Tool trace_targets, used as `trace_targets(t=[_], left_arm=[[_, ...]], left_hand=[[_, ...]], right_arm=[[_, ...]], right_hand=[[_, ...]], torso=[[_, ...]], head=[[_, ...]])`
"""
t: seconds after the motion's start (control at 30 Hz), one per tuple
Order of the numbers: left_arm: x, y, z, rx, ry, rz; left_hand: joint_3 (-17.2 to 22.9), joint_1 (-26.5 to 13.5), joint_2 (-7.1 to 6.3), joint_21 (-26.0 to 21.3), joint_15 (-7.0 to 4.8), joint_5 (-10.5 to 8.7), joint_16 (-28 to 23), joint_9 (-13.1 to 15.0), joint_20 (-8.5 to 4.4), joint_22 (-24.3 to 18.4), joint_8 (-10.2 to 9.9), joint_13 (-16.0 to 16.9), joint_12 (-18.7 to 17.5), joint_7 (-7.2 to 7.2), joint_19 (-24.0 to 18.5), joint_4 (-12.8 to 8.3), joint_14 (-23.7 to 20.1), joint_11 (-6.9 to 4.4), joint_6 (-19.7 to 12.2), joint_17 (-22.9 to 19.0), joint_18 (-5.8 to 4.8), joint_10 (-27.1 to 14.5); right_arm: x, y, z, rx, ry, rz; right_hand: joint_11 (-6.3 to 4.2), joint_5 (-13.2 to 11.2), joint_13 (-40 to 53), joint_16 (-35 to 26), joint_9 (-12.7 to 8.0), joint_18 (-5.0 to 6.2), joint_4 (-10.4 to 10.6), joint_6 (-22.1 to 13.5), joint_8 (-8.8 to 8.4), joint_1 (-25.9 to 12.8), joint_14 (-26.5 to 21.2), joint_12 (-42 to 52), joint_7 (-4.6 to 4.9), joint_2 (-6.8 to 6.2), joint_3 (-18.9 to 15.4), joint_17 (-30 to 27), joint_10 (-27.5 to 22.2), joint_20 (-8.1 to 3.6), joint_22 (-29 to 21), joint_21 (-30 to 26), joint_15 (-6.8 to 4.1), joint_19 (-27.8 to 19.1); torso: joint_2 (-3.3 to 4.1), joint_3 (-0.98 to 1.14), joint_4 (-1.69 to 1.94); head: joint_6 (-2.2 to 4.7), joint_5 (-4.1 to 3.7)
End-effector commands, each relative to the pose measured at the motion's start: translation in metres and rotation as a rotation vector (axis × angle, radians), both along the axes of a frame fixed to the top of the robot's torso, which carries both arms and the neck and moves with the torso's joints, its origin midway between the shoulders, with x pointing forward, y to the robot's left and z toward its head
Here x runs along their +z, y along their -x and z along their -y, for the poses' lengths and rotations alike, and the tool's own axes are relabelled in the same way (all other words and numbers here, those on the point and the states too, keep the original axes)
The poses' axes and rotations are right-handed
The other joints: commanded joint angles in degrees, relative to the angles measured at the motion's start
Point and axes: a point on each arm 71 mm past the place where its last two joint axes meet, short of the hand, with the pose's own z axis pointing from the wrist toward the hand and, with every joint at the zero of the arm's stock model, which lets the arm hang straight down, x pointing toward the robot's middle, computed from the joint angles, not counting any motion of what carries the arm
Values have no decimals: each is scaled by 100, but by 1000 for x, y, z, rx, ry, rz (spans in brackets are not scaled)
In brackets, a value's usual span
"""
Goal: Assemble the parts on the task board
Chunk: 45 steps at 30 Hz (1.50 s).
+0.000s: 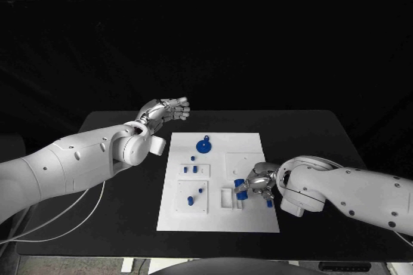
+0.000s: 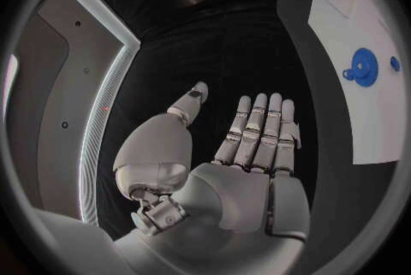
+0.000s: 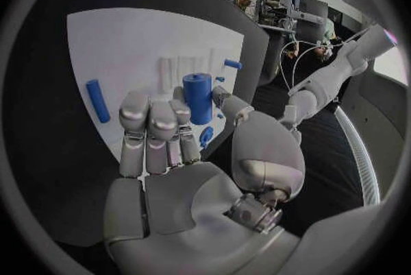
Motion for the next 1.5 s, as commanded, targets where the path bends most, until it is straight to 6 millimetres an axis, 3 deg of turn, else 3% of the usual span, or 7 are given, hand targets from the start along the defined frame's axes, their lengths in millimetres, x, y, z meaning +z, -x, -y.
trace_targets(t=[0.03,0.7,1.5], left_arm=[[1,0,2,-13,13,2],[1,0,3,-18,14,0],[1,0,3,-18,13,-2]], left_hand=[[12,-36,-16,-30,3,-36,-26,-4,-11,10,-2,-9,-31,130,44,25,-46,-16,47,8,90,-38],[12,-42,-21,-35,7,-37,-31,-5,-8,11,-1,-10,-32,129,46,32,-53,-12,48,8,91,-46],[13,-46,-26,-42,9,-38,-37,-7,-6,13,-2,-10,-32,130,47,39,-58,-11,47,9,93,-52]], right_arm=[[-5,2,-8,41,5,-59],[-26,2,-23,99,59,-50],[-33,5,-35,119,47,-49]], right_hand=[[-2,-5,-25,2,3,487,36,78,11,-78,19,-31,37,4,5,5,-24,37,114,36,-32,1],[-8,-5,-26,-6,12,487,30,103,17,-118,15,-52,31,22,-4,5,-30,42,115,44,-37,-19],[-8,-5,-32,-13,14,487,14,99,5,-182,13,-84,31,-32,-42,7,-51,47,113,53,-39,-37]], torso=[[3,-3,5],[4,-3,0],[7,1,-6]], head=[[-15,8],[-76,72],[-114,147]])
